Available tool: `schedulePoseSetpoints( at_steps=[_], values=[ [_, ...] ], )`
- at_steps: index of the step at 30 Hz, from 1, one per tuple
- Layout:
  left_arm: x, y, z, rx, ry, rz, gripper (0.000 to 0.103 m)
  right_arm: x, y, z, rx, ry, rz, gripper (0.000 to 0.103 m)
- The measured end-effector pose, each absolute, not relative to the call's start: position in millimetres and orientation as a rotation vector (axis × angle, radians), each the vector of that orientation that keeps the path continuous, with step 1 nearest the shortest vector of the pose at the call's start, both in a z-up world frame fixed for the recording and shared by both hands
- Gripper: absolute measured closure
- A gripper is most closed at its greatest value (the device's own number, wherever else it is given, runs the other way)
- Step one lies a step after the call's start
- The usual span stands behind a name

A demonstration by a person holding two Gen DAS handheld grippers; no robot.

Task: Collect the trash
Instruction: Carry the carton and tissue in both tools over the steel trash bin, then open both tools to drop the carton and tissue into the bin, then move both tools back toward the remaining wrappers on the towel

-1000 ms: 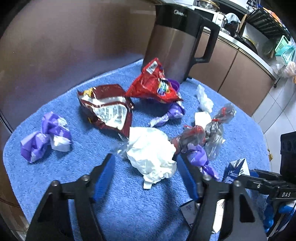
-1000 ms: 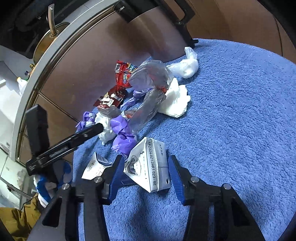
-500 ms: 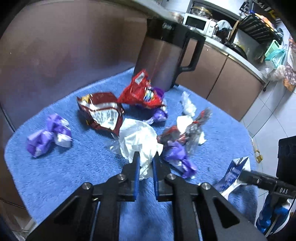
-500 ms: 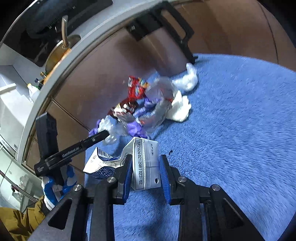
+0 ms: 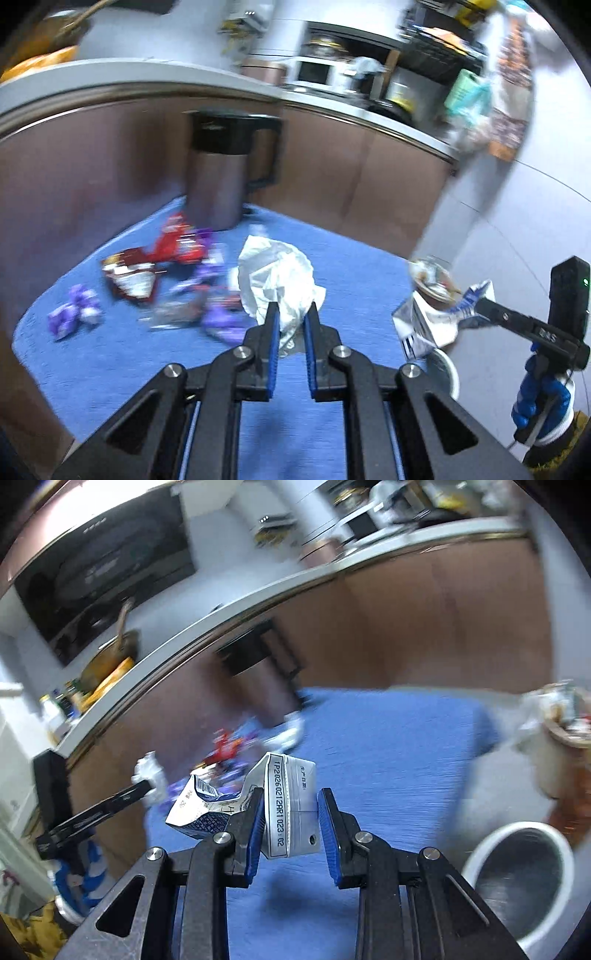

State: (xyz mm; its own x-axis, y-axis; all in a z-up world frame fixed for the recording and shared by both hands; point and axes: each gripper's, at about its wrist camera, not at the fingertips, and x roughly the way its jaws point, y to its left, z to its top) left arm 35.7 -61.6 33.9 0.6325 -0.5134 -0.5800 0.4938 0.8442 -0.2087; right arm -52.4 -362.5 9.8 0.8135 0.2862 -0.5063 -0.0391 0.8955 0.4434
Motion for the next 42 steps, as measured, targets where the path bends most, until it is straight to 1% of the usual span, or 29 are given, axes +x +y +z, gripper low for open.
schedulePoseSetpoints(
  at_steps=[5, 9, 16, 19, 22, 24, 25, 26, 27, 28, 29, 34, 38, 42],
  values=[
    [10, -143, 36, 0.037, 0.698, -0.752, 0.092, -110, -419, 15, 0.358, 0.588, -0.104, 0.076],
    [-11, -217, 27, 0.115, 0.733, -0.876, 0.092, -141, -459, 2, 0.299, 0.621, -0.338, 0.076],
    [-23, -333, -4, 0.229, 0.837, -1.006, 0.091, -148, -505, -40, 0.250, 0.708, -0.540, 0.076],
    [-25, -365, -16, 0.258, 0.880, -1.035, 0.091, -141, -516, -60, 0.210, 0.757, -0.588, 0.076],
    [-22, -394, -31, 0.267, 0.929, -1.060, 0.089, -129, -526, -79, 0.195, 0.800, -0.607, 0.076],
    [-20, -405, -39, 0.268, 0.949, -1.069, 0.088, -126, -531, -90, 0.186, 0.814, -0.607, 0.075],
    [-20, -409, -42, 0.263, 0.955, -1.072, 0.086, -126, -532, -95, 0.187, 0.819, -0.607, 0.074],
    [-18, -413, -46, 0.253, 0.969, -1.078, 0.080, -123, -535, -101, 0.191, 0.829, -0.607, 0.065],
    [-15, -417, -49, 0.239, 0.981, -1.085, 0.074, -122, -537, -106, 0.193, 0.836, -0.608, 0.053],
    [-14, -417, -50, 0.228, 0.985, -1.085, 0.063, -121, -540, -109, 0.194, 0.839, -0.609, 0.049],
    [-13, -419, -50, 0.217, 0.985, -1.086, 0.056, -120, -547, -113, 0.194, 0.841, -0.615, 0.045],
    [-9, -416, -45, 0.185, 0.984, -1.099, 0.054, -127, -548, -113, 0.206, 0.837, -0.626, 0.045],
    [-12, -406, -35, 0.171, 0.960, -1.100, 0.054, -135, -543, -99, 0.207, 0.810, -0.628, 0.043],
    [-19, -388, -15, 0.173, 0.892, -1.080, 0.054, -141, -533, -77, 0.200, 0.770, -0.617, 0.042]
  ],
)
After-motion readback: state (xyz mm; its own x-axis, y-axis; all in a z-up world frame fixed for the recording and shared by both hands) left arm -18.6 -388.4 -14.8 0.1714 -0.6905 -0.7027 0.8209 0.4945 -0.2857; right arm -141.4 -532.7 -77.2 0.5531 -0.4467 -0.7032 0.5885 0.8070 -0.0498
